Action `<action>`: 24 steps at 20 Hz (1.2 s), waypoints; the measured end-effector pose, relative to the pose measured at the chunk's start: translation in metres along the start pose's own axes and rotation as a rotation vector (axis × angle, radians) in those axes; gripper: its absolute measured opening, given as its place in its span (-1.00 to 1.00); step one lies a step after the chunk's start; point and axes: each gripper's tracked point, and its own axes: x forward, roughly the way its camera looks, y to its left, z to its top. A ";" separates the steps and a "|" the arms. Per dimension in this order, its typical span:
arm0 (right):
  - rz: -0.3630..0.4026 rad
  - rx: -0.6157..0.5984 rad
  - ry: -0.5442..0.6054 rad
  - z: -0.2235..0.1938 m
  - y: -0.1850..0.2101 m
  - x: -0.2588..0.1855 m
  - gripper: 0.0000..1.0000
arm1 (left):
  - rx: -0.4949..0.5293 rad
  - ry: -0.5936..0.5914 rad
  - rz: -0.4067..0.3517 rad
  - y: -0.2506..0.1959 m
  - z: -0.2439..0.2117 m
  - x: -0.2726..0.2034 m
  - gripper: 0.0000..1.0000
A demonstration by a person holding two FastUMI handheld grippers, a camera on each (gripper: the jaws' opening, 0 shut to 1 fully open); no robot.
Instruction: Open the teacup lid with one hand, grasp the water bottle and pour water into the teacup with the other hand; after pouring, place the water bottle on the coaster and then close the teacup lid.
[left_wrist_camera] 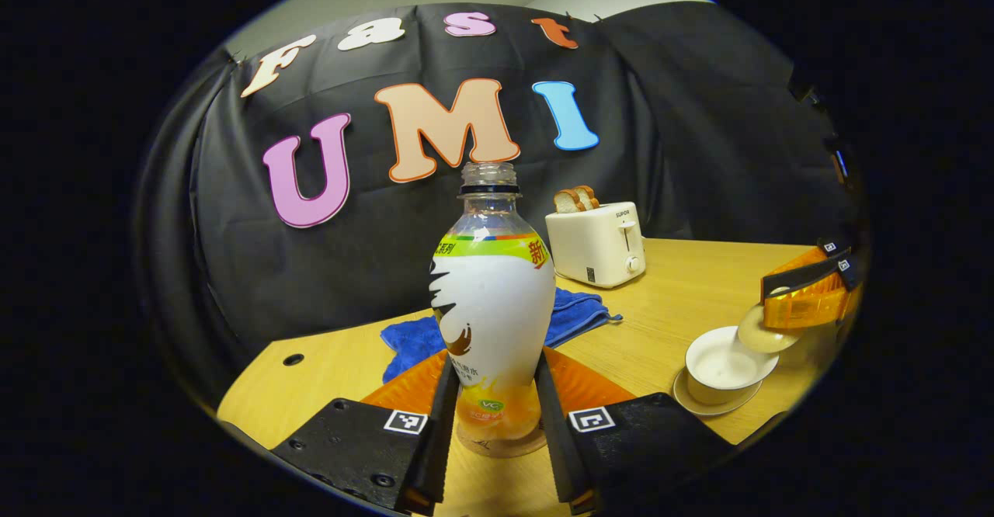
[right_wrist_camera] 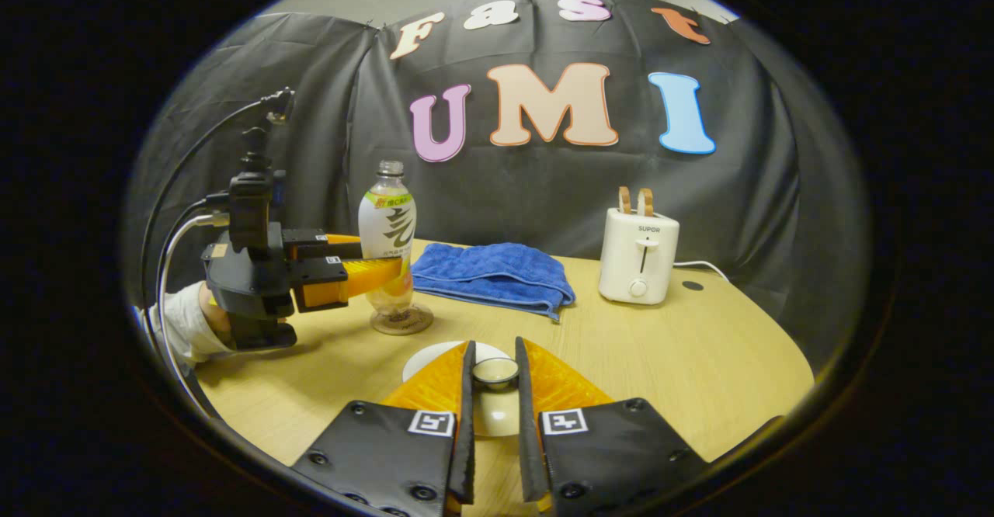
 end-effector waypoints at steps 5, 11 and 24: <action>0.004 0.006 -0.010 0.002 0.003 0.003 -0.48 | -0.082 0.004 0.021 0.007 -0.010 0.005 0.04; 0.016 0.036 -0.021 0.005 0.007 0.008 -0.48 | -0.104 0.010 0.026 0.008 -0.015 0.005 0.18; 0.054 0.084 -0.050 0.007 0.028 0.022 -0.46 | -0.116 0.019 0.112 0.025 -0.023 -0.016 0.89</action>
